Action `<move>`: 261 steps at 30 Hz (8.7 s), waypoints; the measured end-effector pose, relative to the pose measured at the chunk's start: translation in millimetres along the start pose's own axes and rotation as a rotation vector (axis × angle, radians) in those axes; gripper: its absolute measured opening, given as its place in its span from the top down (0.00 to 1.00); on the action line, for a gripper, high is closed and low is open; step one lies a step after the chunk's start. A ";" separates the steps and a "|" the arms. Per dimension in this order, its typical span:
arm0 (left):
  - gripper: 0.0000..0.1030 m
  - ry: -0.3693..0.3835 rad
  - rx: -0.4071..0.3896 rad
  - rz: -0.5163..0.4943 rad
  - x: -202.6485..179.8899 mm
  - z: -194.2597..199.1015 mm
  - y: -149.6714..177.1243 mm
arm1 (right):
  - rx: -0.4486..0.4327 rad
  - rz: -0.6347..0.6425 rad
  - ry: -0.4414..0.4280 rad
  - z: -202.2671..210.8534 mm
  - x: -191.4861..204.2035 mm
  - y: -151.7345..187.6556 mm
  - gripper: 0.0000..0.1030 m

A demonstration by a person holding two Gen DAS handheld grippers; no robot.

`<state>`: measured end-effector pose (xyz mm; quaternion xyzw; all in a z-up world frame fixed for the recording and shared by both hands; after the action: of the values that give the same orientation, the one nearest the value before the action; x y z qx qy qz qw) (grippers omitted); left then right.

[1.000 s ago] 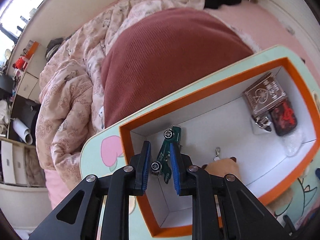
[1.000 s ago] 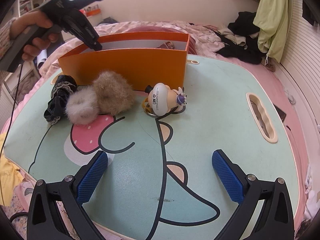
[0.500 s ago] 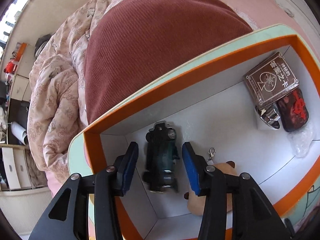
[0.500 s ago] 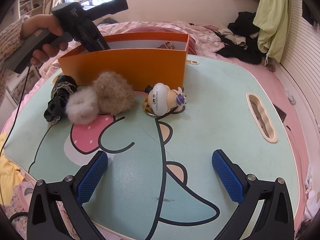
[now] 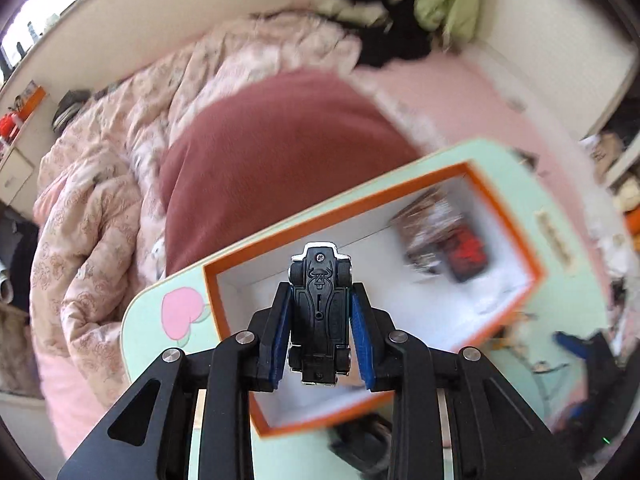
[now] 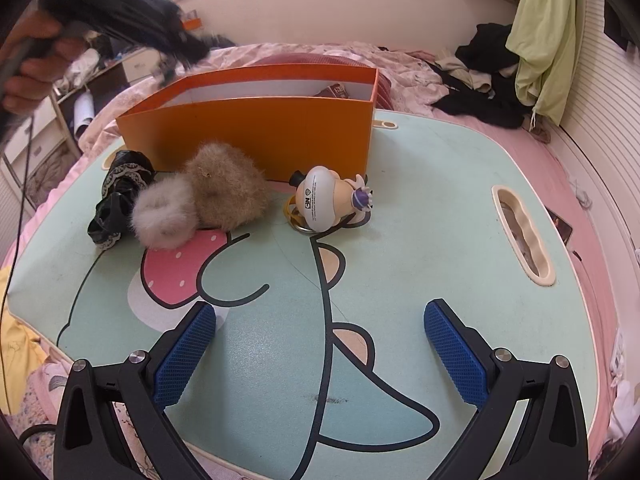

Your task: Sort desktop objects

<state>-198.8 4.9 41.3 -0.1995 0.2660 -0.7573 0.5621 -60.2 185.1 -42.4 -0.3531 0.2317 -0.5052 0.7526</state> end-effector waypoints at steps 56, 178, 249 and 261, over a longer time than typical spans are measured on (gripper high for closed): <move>0.00 -0.155 -0.182 0.189 -71.0 47.0 188.0 | 0.000 0.000 0.001 0.9 -3.6 0.8 0.00; 0.00 -0.147 -0.200 0.189 -63.0 31.2 188.4 | -0.017 -0.052 -0.094 21.8 -9.6 0.0 0.93; 0.60 0.196 -0.126 0.168 -77.0 0.4 -15.8 | -0.036 -0.017 0.011 11.2 -13.4 0.8 0.00; 0.60 0.214 -0.152 0.163 -54.0 89.5 139.4 | -0.035 -0.015 0.012 11.3 -12.4 0.4 0.00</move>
<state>-25.6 9.0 23.4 -0.1373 0.3962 -0.7039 0.5733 -56.7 200.0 -35.5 -0.3648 0.2424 -0.5090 0.7410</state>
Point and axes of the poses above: each gripper's, at about its wrist camera, not at the fingertips, and z roughly against the way its jaws point, x to its left, y to its underside, the point moved 7 cm from there along -z, roughly the way its jaws point, and after that the axes turned 12 degrees about -x, right-handed, at the moved point
